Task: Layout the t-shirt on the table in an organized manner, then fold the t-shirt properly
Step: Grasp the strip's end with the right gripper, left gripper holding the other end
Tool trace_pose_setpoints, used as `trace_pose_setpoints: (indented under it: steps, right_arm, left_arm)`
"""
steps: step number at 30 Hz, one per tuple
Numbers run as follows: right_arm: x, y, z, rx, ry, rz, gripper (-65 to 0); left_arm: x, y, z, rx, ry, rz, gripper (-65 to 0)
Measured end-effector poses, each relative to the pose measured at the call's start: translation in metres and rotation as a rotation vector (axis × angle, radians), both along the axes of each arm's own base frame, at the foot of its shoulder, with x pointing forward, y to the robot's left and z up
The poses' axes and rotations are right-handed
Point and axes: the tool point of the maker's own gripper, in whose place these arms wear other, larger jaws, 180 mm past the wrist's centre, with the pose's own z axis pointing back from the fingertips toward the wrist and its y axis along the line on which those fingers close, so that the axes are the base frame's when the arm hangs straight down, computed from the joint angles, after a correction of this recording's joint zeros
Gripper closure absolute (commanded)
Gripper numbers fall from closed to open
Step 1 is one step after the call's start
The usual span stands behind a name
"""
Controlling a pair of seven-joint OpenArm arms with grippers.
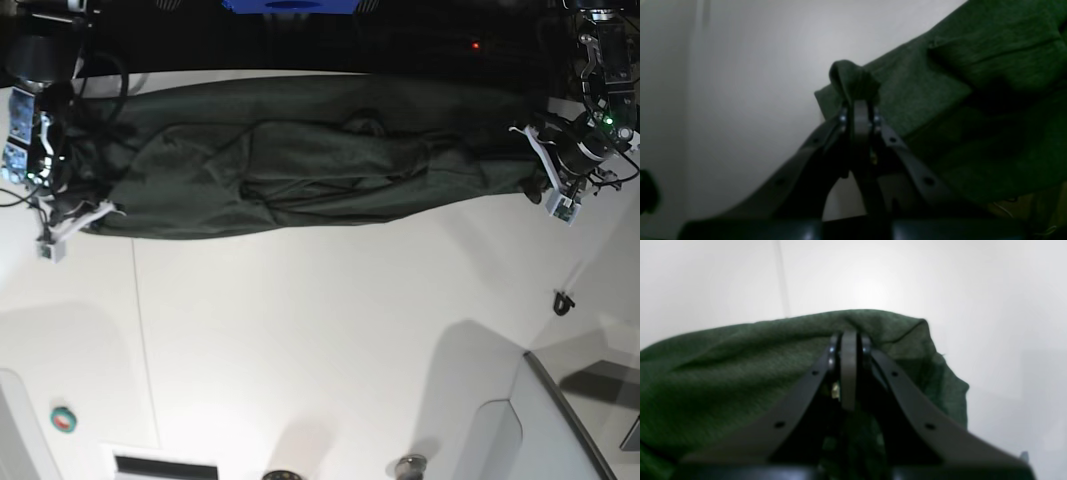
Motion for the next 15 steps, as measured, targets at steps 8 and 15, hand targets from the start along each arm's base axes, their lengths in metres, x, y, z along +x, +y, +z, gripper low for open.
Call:
trace_pose_setpoints:
  steps: [8,15]
  right_arm:
    - [-0.001,-0.023,0.0,-0.039,0.013,-0.008,-1.1]
    - [-0.005,-0.02,0.017,-0.084,0.008,0.037,-1.4]
  left_arm:
    - [-0.007,0.004,-0.012,-0.015,0.036,0.024,0.0]
    - [-0.005,0.002,-0.008,-0.01,0.024,0.016,0.0]
